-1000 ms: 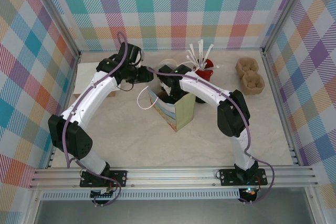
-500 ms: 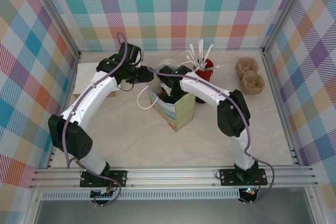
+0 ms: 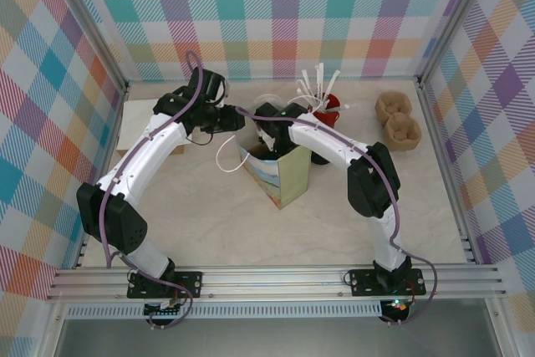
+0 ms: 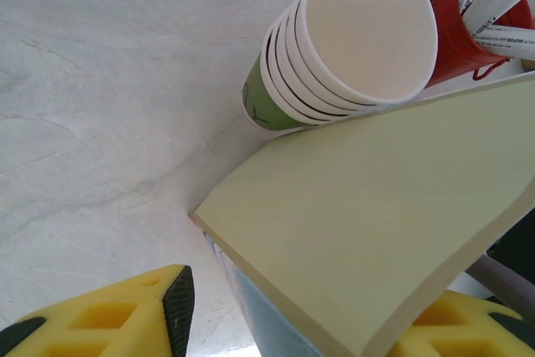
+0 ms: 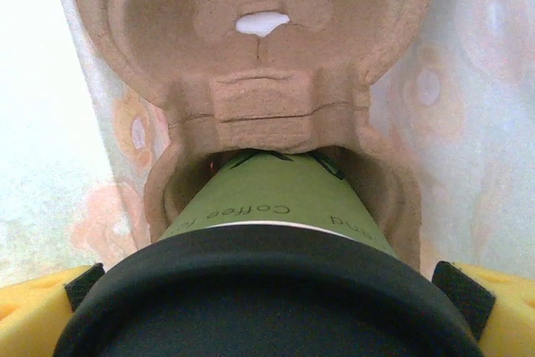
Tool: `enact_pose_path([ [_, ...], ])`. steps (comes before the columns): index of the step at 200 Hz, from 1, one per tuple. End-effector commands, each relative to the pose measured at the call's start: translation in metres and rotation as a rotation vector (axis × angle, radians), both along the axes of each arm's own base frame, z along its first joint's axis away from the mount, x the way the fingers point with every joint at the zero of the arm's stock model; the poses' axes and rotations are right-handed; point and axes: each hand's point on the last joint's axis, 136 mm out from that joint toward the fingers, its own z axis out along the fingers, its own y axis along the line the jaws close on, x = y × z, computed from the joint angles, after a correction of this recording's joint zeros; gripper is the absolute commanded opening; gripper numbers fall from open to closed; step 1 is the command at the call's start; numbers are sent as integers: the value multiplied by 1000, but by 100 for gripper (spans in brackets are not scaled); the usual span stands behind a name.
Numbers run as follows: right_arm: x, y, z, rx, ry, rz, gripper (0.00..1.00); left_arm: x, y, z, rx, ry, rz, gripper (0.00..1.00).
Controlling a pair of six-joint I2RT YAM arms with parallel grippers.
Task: Pack the takeout coffee
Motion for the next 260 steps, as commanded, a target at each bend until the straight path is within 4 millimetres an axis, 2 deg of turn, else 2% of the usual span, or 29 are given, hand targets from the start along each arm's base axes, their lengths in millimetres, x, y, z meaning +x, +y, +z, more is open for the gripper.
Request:
enact_pose_path([
  [1, -1, 4, 35, 66, -34, 5, 100, -6, -5, 6, -23, -2, -17, 50],
  [79, 2, 7, 69, 100, -77, 12, 100, -7, -7, 4, -30, 6, -26, 51],
  [115, 4, 8, 95, 131, -105, 6, 100, -7, -8, 4, -32, 8, -32, 53],
  [203, 6, 8, 178, 264, -228, -9, 99, -5, -10, 5, -33, 7, -37, 56],
  [260, 12, -13, 239, 390, -345, -57, 93, -1, -11, 15, -53, -27, -33, 64],
])
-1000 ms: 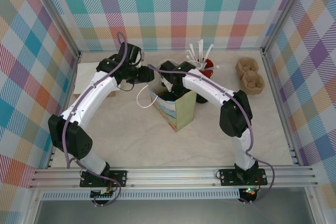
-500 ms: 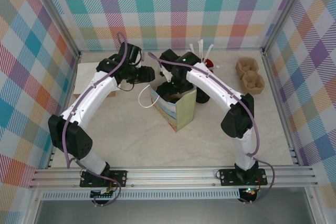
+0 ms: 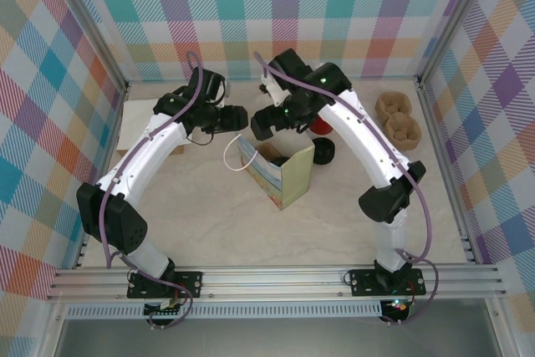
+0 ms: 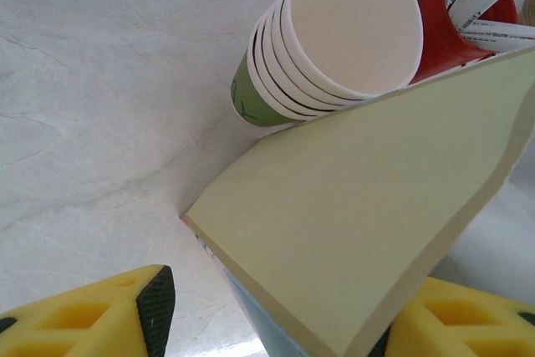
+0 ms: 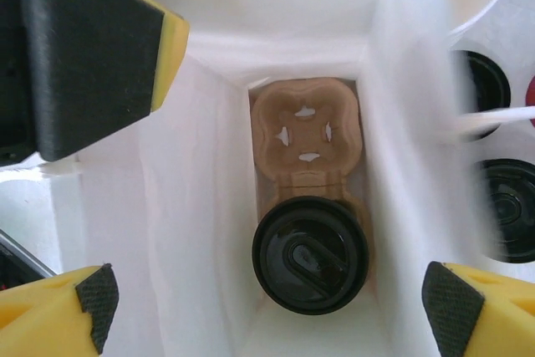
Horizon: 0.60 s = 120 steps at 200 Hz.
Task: Pack the takeout coffee
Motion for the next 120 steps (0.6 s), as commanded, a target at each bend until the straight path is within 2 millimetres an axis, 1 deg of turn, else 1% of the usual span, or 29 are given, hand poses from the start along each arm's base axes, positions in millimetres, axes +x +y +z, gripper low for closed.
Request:
enact_pose_path([
  [1, -7, -21, 42, 84, -54, -33, 93, 1, -7, 14, -33, -32, -16, 64],
  [11, -5, -29, 52, 97, -81, -52, 92, 1, -8, 18, -42, -40, -17, 65],
  [27, 2, -48, 60, 81, -124, -102, 89, 2, -8, 24, -54, -55, -15, 68],
  [37, 7, -65, 64, 66, -149, -145, 89, 2, -7, 29, -58, -70, -10, 70],
  [54, 18, -95, 63, 45, -173, -231, 85, 2, -1, 38, -56, -103, 9, 76],
  [68, 28, -117, 58, 39, -180, -300, 82, 1, 5, 46, -49, -135, 27, 83],
  [70, 29, -120, 54, 33, -171, -310, 82, 0, 6, 47, -48, -141, 30, 84],
  [71, 29, -122, 57, 40, -181, -314, 82, 0, 6, 48, -48, -145, 32, 84],
  [74, 31, -127, 56, 42, -182, -328, 82, 0, 7, 49, -47, -153, 35, 85],
  [90, 42, -149, 45, 41, -179, -399, 79, -4, 15, 59, -54, -211, 59, 94],
  [103, 51, -160, 35, 47, -173, -442, 76, -7, 22, 65, -54, -257, 86, 100],
  [120, 65, -168, 21, 79, -159, -485, 72, -12, 32, 70, -53, -305, 119, 100],
])
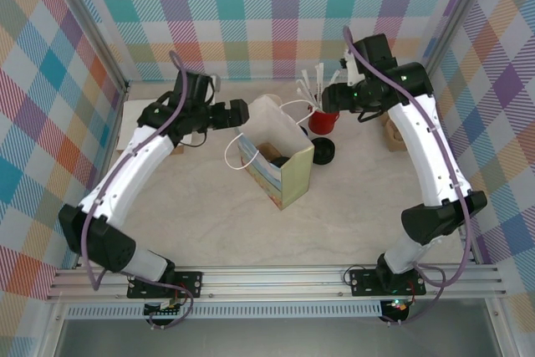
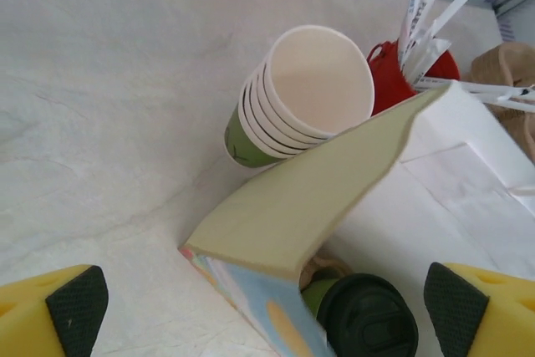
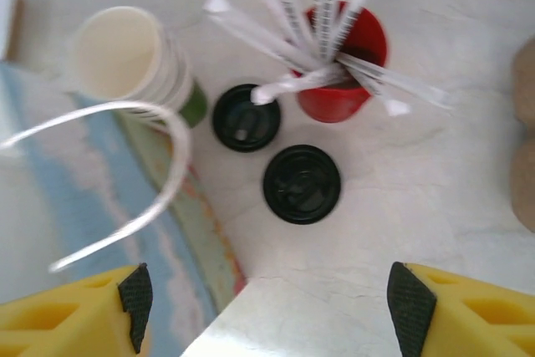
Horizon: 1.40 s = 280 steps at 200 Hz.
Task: Pack the takeout coffee
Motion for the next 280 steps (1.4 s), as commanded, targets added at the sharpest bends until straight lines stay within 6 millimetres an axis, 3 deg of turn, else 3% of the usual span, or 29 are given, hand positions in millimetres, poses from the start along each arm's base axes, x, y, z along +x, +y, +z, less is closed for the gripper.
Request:
enact_pose_path([
  [1, 25, -5, -9, 62, -36, -58, 72, -2, 16, 24, -12, -125, 69, 100],
  [63, 79, 2, -49, 185, 5, -116, 59, -26, 38, 32, 2, -206, 108, 100],
  [118, 102, 14, -80, 221, 80, -124, 53, -30, 44, 30, 19, -209, 126, 100],
  [219, 112, 11, -107, 188, 140, -138, 29, -30, 46, 30, 31, -212, 129, 100],
  [256, 111, 9, -100, 176, 126, -137, 16, -31, 47, 30, 33, -210, 129, 100],
  [280, 106, 3, -87, 153, 102, -134, 14, -30, 46, 30, 32, -211, 128, 100],
])
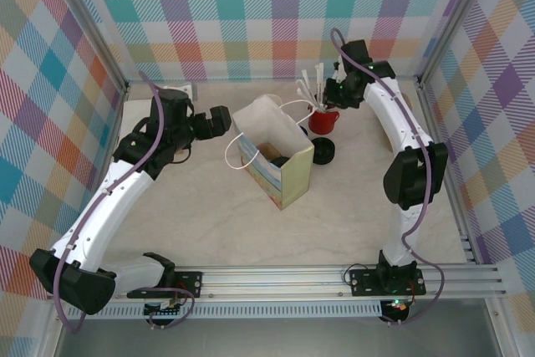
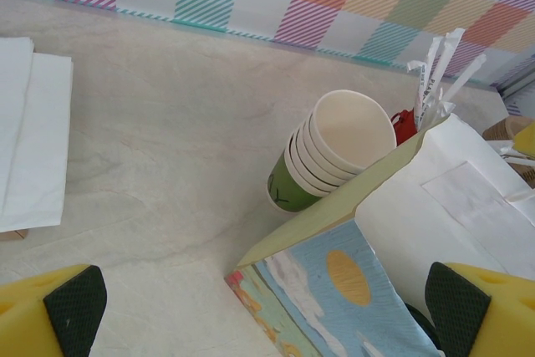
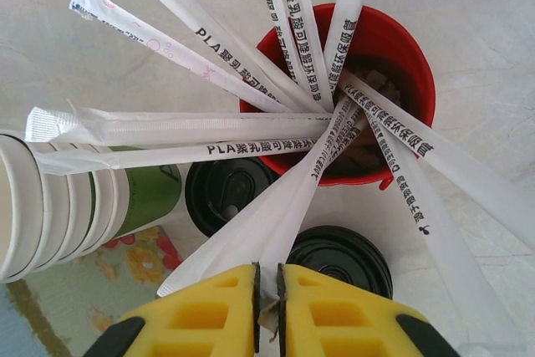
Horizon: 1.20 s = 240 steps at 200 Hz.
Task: Pack the takeout coffee
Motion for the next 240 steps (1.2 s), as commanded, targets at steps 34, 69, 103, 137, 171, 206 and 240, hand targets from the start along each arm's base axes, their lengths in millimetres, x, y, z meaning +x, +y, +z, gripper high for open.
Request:
enact_pose_path([
  [34, -13, -15, 47, -65, -77, 26, 14, -1, 4, 7, 12, -28, 3, 100],
  [69, -28, -21, 68, -95, -94, 60, 14, -1, 4, 8, 12, -32, 4, 100],
  [103, -51, -26, 95, -104, -116, 85, 13, 0, 6, 8, 21, -39, 14, 100],
  [137, -69, -29, 124, -95, -179, 97, 14, 3, 5, 9, 19, -48, 12, 100],
  [171, -89, -31, 162, -71, -262, 112, 14, 5, 6, 11, 20, -55, 19, 100],
  [206, -126, -18, 206, 25, -368, 209, 14, 5, 15, 13, 27, -75, 67, 100],
  [240, -161, -8, 236, 107, -440, 295, 14, 4, 25, 15, 31, -102, 123, 100],
])
